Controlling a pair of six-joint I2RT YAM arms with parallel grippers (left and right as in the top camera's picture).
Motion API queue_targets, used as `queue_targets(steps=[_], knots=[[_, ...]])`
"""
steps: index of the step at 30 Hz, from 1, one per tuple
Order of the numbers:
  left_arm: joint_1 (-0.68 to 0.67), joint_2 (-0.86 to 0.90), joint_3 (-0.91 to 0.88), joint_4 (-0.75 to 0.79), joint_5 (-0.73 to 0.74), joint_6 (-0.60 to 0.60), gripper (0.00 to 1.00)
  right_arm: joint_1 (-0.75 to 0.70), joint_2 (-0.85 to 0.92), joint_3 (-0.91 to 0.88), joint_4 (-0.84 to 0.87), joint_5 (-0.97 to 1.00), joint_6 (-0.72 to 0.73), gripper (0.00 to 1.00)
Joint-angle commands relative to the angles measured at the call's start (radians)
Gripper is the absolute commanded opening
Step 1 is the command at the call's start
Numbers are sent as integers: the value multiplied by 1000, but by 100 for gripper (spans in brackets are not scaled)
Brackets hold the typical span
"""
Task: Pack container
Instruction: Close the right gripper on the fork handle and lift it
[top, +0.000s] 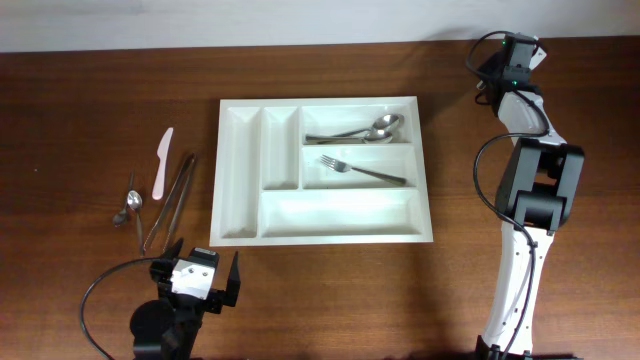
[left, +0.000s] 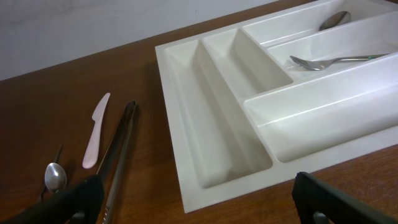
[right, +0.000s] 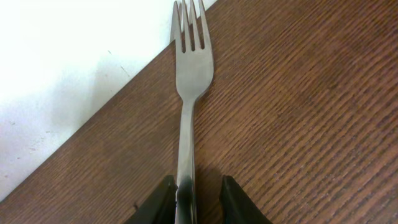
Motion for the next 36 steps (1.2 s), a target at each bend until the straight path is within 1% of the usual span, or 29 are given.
queue_targets(steps=[1, 5, 14, 18, 21, 22, 26, 29, 36], knots=[[2, -6, -4, 3, 10, -14, 99, -14, 43, -25, -38, -25, 10, 25], [2, -6, -4, 3, 11, -14, 99, -32, 43, -25, -74, -24, 10, 25], [2, -6, -4, 3, 10, -14, 99, -53, 43, -25, -266, 56, 10, 24], [2, -6, -4, 3, 10, -14, 99, -52, 43, -25, -284, 58, 10, 25], [2, -6, -4, 3, 11, -14, 99, -45, 43, -25, -258, 50, 9, 26], [2, -6, -4, 3, 10, -14, 99, -42, 43, -25, -241, 34, 6, 31], [2, -6, -4, 3, 11, -14, 99, -17, 43, -25, -161, -66, -99, 48], [2, -6, -4, 3, 10, -14, 99, 7, 43, -25, -127, -85, -141, 52], [2, -6, -4, 3, 10, -14, 99, 62, 44, -25, -84, -84, -154, 54]])
